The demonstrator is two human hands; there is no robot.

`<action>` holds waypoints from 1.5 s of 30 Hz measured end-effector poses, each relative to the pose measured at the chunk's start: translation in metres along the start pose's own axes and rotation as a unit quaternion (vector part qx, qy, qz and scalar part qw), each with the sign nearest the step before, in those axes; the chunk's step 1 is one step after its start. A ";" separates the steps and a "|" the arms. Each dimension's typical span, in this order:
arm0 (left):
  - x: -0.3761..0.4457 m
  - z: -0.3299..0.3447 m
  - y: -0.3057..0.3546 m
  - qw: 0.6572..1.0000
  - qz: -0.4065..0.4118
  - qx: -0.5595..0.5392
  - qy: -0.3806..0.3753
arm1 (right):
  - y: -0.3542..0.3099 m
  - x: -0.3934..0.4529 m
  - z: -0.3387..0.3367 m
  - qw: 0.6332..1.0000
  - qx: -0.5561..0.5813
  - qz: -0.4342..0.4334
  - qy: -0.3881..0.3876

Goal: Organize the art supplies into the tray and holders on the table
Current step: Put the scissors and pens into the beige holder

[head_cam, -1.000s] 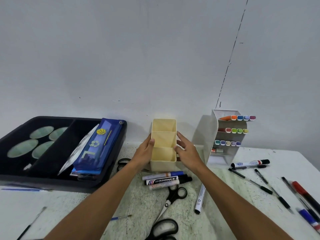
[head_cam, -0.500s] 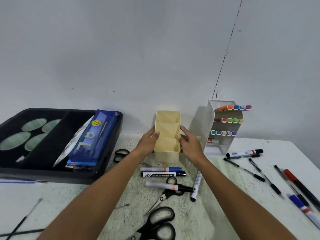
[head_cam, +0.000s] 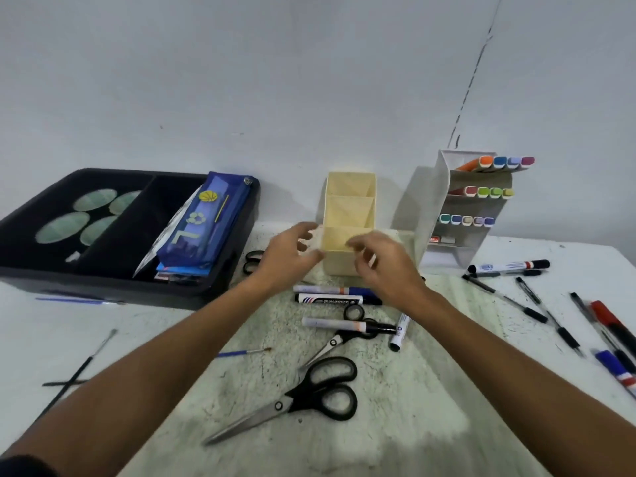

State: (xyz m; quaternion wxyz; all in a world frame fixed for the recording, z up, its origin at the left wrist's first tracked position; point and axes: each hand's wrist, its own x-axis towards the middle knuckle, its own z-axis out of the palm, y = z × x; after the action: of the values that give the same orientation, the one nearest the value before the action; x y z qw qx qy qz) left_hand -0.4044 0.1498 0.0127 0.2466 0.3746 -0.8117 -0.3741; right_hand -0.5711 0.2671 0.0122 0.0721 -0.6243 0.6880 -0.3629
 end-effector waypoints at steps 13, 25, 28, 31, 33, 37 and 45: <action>-0.146 0.028 -0.026 0.924 0.271 0.230 -0.141 | 0.009 -0.030 0.014 0.959 -0.100 -0.076 -0.254; -0.162 0.033 -0.026 0.922 0.268 0.261 -0.096 | -0.033 0.006 0.074 0.956 -0.131 -0.113 -0.239; -0.164 0.039 -0.026 0.924 0.270 0.258 -0.083 | -0.026 0.002 0.059 0.967 -0.103 -0.106 -0.209; -0.163 0.046 -0.023 0.925 0.273 0.257 -0.060 | -0.010 -0.001 0.030 0.961 -0.068 -0.073 -0.256; -0.161 0.046 -0.020 0.929 0.271 0.247 -0.058 | 0.005 -0.004 0.011 0.949 -0.063 -0.046 -0.307; -0.158 0.041 -0.014 0.945 0.249 0.202 -0.060 | 0.019 -0.013 -0.001 0.926 -0.107 -0.018 -0.363; -0.151 0.015 -0.002 0.994 0.074 -0.071 0.025 | 0.021 -0.019 0.004 0.925 -0.151 -0.056 -0.344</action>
State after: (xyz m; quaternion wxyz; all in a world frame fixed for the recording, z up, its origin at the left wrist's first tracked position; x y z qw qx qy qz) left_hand -0.3236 0.2744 -0.0164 0.3202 0.3044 -0.8021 -0.4019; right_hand -0.5817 0.2821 -0.0095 0.1884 -0.7517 0.6317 -0.0212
